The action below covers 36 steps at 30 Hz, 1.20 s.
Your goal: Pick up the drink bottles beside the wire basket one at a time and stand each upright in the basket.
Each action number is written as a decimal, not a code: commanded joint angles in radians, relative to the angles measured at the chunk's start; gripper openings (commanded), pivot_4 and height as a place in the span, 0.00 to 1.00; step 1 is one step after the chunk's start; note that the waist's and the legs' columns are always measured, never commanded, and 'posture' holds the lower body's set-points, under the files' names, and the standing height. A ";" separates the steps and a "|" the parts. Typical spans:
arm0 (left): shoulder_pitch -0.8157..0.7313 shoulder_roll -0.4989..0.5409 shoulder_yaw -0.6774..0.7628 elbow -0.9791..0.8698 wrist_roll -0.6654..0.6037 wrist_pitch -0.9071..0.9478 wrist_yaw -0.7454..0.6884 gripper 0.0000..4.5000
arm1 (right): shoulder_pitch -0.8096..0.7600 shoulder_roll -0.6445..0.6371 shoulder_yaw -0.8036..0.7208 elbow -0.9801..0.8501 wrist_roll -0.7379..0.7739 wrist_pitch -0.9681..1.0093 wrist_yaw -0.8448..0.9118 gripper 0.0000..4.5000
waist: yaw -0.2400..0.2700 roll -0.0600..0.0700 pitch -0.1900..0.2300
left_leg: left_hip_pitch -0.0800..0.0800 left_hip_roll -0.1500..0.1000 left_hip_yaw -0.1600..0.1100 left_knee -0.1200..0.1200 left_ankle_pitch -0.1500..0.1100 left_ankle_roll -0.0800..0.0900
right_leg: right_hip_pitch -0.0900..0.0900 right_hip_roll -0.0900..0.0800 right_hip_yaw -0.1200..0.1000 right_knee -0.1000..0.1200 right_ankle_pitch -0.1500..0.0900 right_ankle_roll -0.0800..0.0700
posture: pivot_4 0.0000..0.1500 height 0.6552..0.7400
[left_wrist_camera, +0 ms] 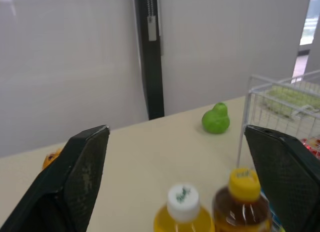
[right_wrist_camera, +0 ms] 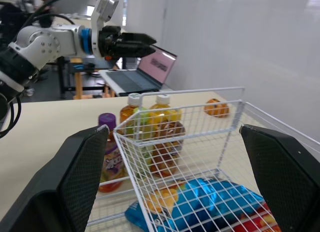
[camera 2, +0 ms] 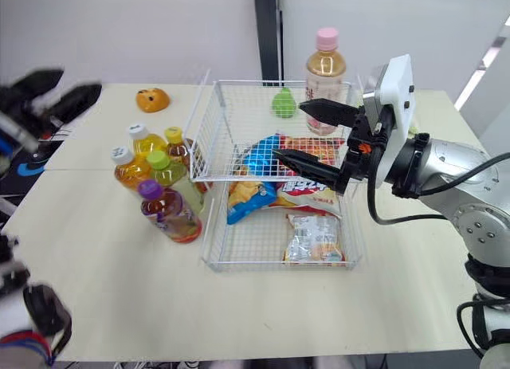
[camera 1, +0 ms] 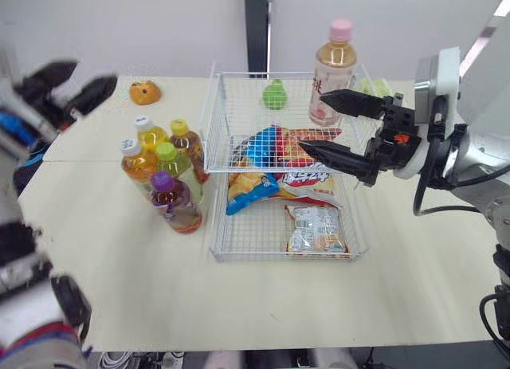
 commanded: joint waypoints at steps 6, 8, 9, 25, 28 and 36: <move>0.624 -0.317 0.256 -0.414 -0.157 -0.023 0.094 0.99 | -0.090 0.072 0.011 0.066 0.014 0.032 0.199 1.00 | 0.039 -0.003 -0.002 | 0.001 0.000 -0.001 0.000 0.000 0.000 | 0.003 0.000 -0.001 -0.004 0.001 0.000 | 1.00 1.00; 0.677 -0.347 0.248 -0.451 -0.181 -0.038 0.118 0.99 | -0.098 0.068 0.017 0.073 0.013 0.052 0.245 1.00 | 0.052 -0.004 -0.003 | 0.002 0.000 -0.002 0.000 0.000 0.001 | 0.004 0.000 -0.002 -0.004 0.002 0.000 | 1.00 1.00; 0.693 -0.354 0.243 -0.463 -0.192 -0.045 0.129 0.99 | -0.100 0.069 0.017 0.074 0.014 0.062 0.262 1.00 | 0.056 -0.004 -0.003 | 0.003 0.000 -0.002 0.000 0.000 0.001 | 0.005 0.000 -0.002 -0.004 0.002 0.000 | 1.00 1.00; 0.255 -0.191 -0.123 -0.278 -0.137 -0.050 0.381 0.99 | -0.061 0.077 -0.049 -0.018 -0.024 0.108 0.188 1.00 | 0.044 -0.001 -0.003 | 0.016 0.000 -0.002 -0.003 -0.003 0.005 | 0.016 0.000 -0.002 -0.004 0.002 -0.001 | 1.00 1.00; 0.186 -0.189 -0.188 -0.201 -0.105 -0.079 0.385 0.99 | -0.045 0.069 -0.072 -0.045 -0.015 0.123 0.159 1.00 | 0.043 -0.001 -0.003 | 0.016 0.000 -0.002 -0.003 -0.003 0.004 | 0.016 0.000 -0.002 -0.005 0.002 -0.001 | 1.00 1.00; 0.045 -0.188 -0.292 -0.005 -0.016 -0.193 0.375 0.99 | -0.008 0.052 -0.116 -0.107 0.009 0.155 0.094 1.00 | 0.041 -0.001 -0.003 | 0.015 0.000 -0.002 -0.003 -0.003 0.004 | 0.015 0.000 -0.002 -0.005 0.002 -0.001 | 1.00 1.00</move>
